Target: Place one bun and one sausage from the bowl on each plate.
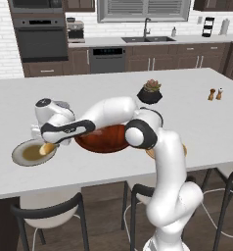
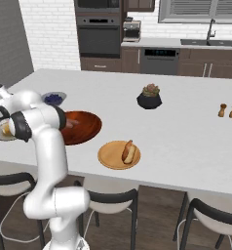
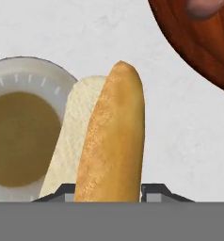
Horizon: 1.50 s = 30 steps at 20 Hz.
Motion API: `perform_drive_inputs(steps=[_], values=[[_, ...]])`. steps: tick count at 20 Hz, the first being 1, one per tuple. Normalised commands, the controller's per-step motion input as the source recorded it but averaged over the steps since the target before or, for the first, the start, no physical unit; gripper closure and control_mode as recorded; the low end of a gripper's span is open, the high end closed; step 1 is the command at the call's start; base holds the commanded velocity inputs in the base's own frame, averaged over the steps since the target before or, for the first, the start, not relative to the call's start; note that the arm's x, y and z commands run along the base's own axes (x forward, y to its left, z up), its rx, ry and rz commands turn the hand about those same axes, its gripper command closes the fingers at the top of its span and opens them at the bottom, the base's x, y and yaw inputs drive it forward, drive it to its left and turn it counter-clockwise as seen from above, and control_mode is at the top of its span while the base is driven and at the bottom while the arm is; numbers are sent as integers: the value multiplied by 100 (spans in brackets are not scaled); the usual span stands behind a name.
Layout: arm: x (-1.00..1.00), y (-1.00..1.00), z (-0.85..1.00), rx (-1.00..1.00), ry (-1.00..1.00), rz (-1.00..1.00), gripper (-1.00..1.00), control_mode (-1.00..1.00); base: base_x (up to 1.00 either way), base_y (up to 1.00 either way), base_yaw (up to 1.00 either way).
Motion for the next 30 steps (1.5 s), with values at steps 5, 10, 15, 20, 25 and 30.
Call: perform_drive_inputs(steps=[5, 10, 15, 20, 25, 30], values=[[29, 30, -15, -4, 3, 0, 100, -100, 0, 0, 0], [44, 24, -5, 0, 6, 0, 100, -100, 0, 0, 0], [21, 2, -33, -4, 0, 0, 100, -100, 0, 0, 0], [22, 23, -38, -6, 0, 0, -100, -100, 0, 0, 0], [17, 7, -2, 0, 0, 1, -100, -100, 0, 0, 0], [-13, -5, 0, 0, -7, 1, -100, -100, 0, 0, 0]])
